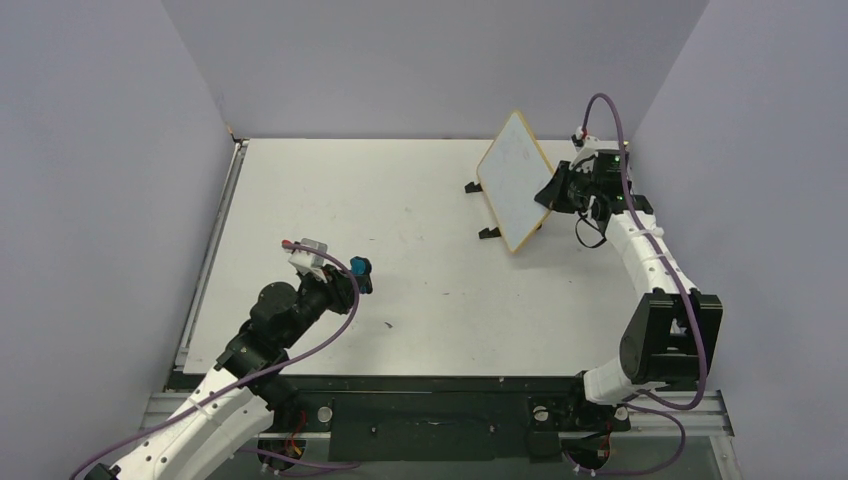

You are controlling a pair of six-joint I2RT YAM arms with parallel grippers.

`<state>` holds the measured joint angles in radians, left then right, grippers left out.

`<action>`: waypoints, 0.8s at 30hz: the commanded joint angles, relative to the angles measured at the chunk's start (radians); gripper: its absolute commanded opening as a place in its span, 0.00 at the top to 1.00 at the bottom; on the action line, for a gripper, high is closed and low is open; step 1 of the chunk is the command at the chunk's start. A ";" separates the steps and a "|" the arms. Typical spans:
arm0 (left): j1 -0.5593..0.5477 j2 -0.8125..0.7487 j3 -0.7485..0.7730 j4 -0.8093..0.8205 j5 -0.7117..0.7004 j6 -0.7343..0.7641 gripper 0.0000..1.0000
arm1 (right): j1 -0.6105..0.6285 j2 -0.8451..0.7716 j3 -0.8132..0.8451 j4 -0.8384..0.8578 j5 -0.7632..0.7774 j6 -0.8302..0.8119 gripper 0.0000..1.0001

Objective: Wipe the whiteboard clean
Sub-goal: Place the whiteboard on the whiteboard stand.

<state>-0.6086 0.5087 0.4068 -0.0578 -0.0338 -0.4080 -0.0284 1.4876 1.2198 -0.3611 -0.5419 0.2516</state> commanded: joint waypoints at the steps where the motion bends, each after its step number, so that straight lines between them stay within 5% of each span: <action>1: 0.004 0.002 0.024 0.021 -0.006 -0.003 1.00 | 0.009 0.008 -0.032 0.135 0.011 -0.027 1.00; 12: 0.003 0.006 0.027 0.019 -0.007 -0.004 1.00 | 0.061 0.036 -0.073 0.168 0.046 -0.060 0.99; 16: 0.003 0.040 0.027 0.029 0.014 -0.007 1.00 | 0.061 0.036 -0.076 0.136 0.034 -0.084 0.71; 24: 0.004 0.199 0.038 0.040 0.075 -0.037 1.00 | 0.054 0.006 -0.082 0.110 0.018 -0.108 0.55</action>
<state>-0.6071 0.6491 0.4068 -0.0563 -0.0055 -0.4187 0.0261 1.5234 1.1309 -0.2741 -0.4988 0.1711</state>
